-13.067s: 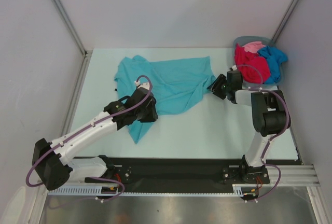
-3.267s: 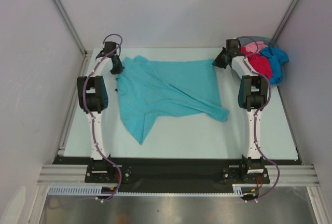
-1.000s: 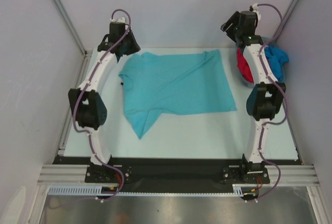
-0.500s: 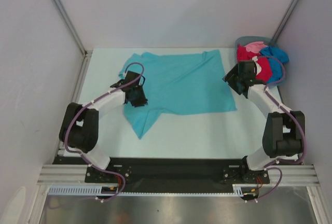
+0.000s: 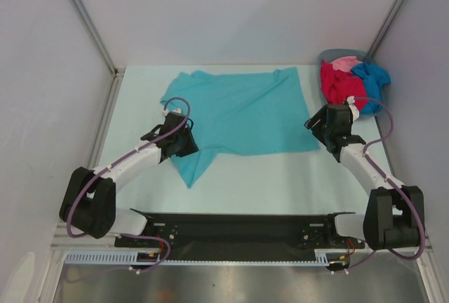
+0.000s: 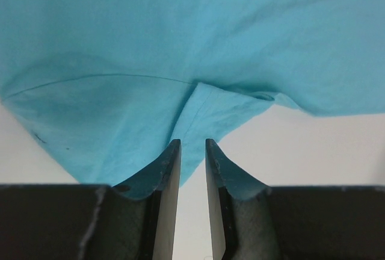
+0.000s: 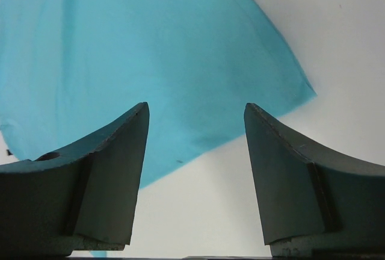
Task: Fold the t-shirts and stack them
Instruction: Flatten the tshirt out
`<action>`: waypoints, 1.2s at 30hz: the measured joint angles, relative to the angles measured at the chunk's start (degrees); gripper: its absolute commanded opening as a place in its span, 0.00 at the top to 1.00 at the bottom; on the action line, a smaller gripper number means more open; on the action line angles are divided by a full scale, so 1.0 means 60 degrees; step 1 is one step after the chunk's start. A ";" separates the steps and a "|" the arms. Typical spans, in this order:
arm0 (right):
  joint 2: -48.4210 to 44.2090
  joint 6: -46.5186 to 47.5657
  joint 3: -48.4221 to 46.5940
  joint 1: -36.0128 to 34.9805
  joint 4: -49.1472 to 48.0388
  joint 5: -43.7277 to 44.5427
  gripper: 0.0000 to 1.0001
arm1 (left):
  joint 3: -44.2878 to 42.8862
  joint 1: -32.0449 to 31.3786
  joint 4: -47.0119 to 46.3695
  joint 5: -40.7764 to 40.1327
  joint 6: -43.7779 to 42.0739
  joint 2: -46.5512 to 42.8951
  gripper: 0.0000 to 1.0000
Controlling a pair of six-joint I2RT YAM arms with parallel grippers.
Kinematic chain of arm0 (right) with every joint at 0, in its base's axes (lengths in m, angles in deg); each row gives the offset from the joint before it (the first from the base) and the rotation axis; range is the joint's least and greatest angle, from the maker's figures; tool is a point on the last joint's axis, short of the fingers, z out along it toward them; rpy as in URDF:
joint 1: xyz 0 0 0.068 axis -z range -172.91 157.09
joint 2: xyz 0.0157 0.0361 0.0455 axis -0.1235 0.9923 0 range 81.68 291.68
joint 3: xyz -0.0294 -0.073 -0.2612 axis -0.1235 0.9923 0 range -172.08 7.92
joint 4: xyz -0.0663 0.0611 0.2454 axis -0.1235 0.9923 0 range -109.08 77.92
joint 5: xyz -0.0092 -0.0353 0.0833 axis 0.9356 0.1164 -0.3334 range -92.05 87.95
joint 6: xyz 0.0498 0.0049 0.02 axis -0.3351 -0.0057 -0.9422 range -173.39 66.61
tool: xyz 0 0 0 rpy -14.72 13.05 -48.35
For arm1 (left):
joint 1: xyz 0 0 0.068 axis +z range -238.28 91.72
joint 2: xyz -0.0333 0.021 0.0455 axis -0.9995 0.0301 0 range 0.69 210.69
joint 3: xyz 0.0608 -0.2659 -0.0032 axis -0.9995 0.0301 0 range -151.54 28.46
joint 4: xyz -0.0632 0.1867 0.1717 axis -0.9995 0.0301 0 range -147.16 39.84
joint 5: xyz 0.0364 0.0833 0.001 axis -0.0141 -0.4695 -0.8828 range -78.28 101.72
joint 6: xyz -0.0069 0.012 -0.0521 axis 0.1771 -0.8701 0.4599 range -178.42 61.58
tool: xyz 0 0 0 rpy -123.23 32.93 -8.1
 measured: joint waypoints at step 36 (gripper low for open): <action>0.0321 0.0073 0.0750 0.0189 -0.0827 -0.0477 0.33 | -0.2452 -0.0506 0.0106 -0.0248 -0.1333 0.2561 0.59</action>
